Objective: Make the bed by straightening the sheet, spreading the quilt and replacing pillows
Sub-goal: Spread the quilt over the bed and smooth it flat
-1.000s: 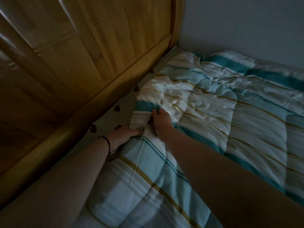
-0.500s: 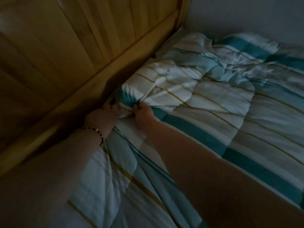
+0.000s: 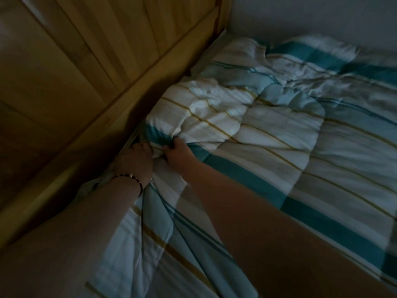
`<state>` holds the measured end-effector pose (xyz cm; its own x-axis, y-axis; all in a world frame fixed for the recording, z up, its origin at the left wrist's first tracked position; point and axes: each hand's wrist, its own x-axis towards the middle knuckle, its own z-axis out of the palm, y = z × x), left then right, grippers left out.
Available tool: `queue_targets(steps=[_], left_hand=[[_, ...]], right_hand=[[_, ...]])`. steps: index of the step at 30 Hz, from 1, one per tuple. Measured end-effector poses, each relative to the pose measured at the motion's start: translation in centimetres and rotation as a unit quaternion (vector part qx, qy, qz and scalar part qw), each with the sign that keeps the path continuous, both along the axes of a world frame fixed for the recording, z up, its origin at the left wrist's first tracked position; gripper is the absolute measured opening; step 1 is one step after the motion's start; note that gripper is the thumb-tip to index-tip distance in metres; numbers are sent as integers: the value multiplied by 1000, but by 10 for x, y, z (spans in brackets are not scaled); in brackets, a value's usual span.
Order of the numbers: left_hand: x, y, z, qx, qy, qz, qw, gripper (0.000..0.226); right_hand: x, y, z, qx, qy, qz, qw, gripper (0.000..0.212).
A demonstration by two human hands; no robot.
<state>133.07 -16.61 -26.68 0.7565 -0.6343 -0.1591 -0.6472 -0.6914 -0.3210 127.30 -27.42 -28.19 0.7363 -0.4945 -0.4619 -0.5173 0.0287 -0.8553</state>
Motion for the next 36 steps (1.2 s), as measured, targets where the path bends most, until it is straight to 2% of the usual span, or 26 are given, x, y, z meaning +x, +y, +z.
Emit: queue_targets(steps=[3, 5, 7, 9, 11, 14, 17, 19, 22, 25, 28, 30, 32, 34, 36], left_hand=[[-12, -33, 28, -184, -6, 45, 982, 46], [-21, -57, 28, -272, -30, -37, 961, 55], [-42, -95, 22, -323, 4, -158, 933, 51], [-68, -136, 16, -316, 69, -243, 915, 51], [-80, -168, 5, -232, 128, -260, 928, 58], [-57, -208, -19, -110, 169, -169, 965, 66], [-32, -258, -39, -53, 170, -108, 978, 73], [-23, -284, -51, -45, 163, -89, 982, 67], [-19, -308, -57, -86, 117, -90, 985, 71], [-11, -329, -51, -117, 60, -88, 987, 64], [16, -364, -21, -125, -9, -224, 967, 42], [50, -389, -2, -193, -24, -244, 950, 37], [84, -410, 10, -285, -30, -199, 937, 37], [107, -434, 19, -333, 27, -129, 934, 37], [120, -459, 20, -325, 137, -59, 934, 49]], right_hand=[[-21, -25, 26, -45, -19, 1, 999, 17], [-43, -53, 40, -130, -49, -27, 990, 14], [-73, -95, 43, -255, -39, -45, 965, 16], [-107, -145, 36, -349, 2, -63, 935, 31], [-134, -194, 23, -397, 75, -65, 912, 49], [-164, -251, 2, -390, 145, -22, 909, 57], [-177, -293, -17, -401, 213, 37, 890, 52], [-172, -304, -27, -433, 233, 58, 869, 52], [-145, -317, -38, -462, 239, 48, 853, 54], [-111, -332, -42, -464, 246, 24, 851, 55], [-90, -337, -48, -477, 243, -18, 845, 55], [-85, -338, -49, -486, 237, -39, 841, 54], [-85, -341, -49, -490, 231, -43, 839, 54], [-82, -346, -46, -491, 223, -50, 841, 54], [-79, -354, -44, -494, 216, -49, 841, 54]])
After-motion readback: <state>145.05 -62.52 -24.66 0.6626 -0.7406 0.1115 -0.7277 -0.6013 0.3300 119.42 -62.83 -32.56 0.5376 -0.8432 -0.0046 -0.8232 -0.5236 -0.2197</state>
